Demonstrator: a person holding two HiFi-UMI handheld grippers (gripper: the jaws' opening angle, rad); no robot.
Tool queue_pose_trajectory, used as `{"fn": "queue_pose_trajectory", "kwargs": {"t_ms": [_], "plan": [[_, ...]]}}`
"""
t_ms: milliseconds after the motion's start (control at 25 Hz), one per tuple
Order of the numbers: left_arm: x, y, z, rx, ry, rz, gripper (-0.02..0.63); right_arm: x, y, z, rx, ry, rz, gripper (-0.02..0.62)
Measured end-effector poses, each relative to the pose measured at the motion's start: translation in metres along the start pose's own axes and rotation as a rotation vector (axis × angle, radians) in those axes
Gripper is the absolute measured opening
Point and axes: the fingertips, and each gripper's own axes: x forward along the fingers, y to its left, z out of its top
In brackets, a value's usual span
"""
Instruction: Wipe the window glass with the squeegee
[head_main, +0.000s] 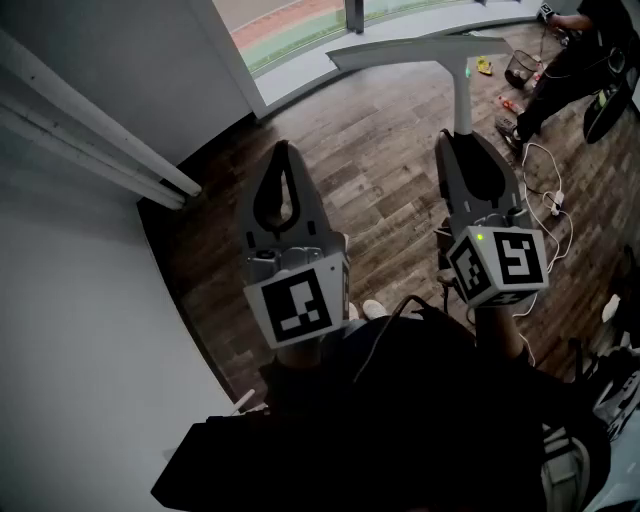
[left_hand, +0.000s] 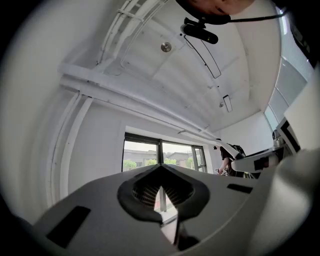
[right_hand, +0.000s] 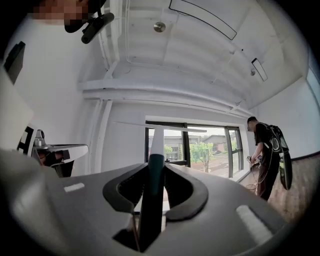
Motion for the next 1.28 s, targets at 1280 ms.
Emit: {"fn": "queue_pose_trajectory", "kwargs": {"t_ms": [1280], "plan": [[-0.011, 0.073, 0.004, -0.078, -0.035, 0.063, -0.002, 0.037, 0.048, -0.004, 0.014, 0.032, 0.026, 0.092]]}}
